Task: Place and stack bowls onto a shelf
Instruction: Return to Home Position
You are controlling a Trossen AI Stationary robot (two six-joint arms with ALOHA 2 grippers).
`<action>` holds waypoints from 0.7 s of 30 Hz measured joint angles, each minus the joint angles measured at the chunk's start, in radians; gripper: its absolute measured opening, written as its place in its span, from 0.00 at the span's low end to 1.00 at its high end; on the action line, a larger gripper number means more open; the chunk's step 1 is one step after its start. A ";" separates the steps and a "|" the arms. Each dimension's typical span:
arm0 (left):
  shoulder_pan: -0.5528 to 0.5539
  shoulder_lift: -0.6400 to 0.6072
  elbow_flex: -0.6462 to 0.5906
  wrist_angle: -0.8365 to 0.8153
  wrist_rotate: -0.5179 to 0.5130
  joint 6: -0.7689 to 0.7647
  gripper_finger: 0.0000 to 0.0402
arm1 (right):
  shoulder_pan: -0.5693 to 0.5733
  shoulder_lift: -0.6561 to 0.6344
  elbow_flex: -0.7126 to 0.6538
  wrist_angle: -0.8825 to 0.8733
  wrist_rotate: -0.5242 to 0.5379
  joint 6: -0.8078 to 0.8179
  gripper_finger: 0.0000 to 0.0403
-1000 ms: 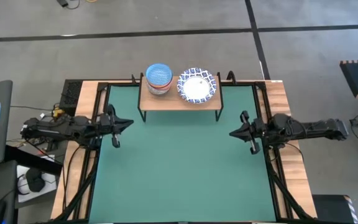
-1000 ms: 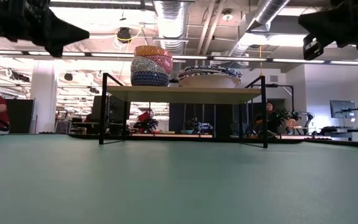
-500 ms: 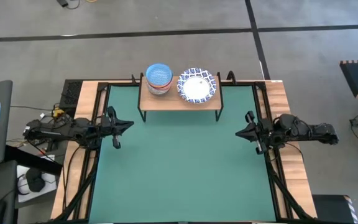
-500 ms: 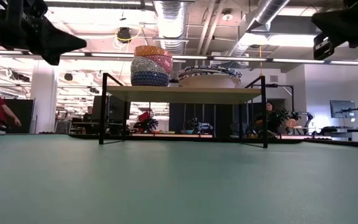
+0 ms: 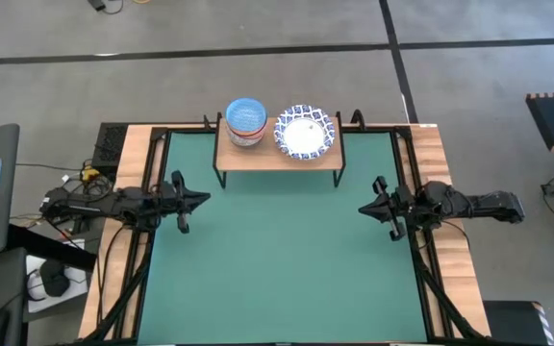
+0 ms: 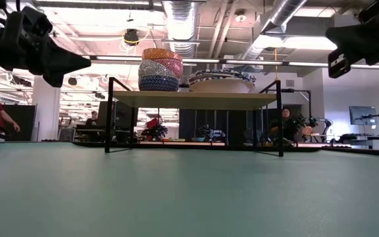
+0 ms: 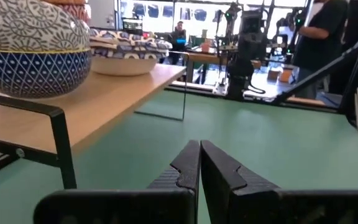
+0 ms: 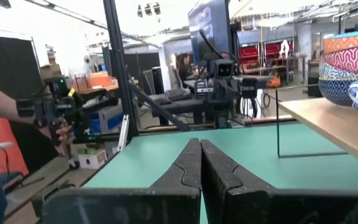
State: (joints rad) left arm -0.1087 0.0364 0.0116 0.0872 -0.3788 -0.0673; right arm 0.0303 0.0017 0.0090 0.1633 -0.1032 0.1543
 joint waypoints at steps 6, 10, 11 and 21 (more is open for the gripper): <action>0.000 0.000 -0.001 -0.011 0.015 0.018 0.00 | -0.011 0.000 0.000 -0.062 0.000 0.001 0.05; 0.000 0.002 -0.002 -0.015 0.108 0.018 0.00 | -0.021 0.000 0.000 -0.105 0.000 0.034 0.05; 0.000 0.002 -0.002 -0.022 0.129 0.018 0.00 | -0.019 0.000 0.000 -0.105 -0.001 0.037 0.05; 0.000 0.003 -0.003 -0.019 0.132 0.049 0.00 | 0.001 0.000 -0.001 -0.107 -0.001 0.059 0.08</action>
State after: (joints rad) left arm -0.1085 0.0391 0.0090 0.0681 -0.2470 -0.0182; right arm 0.0315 0.0017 0.0082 0.0561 -0.1043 0.2135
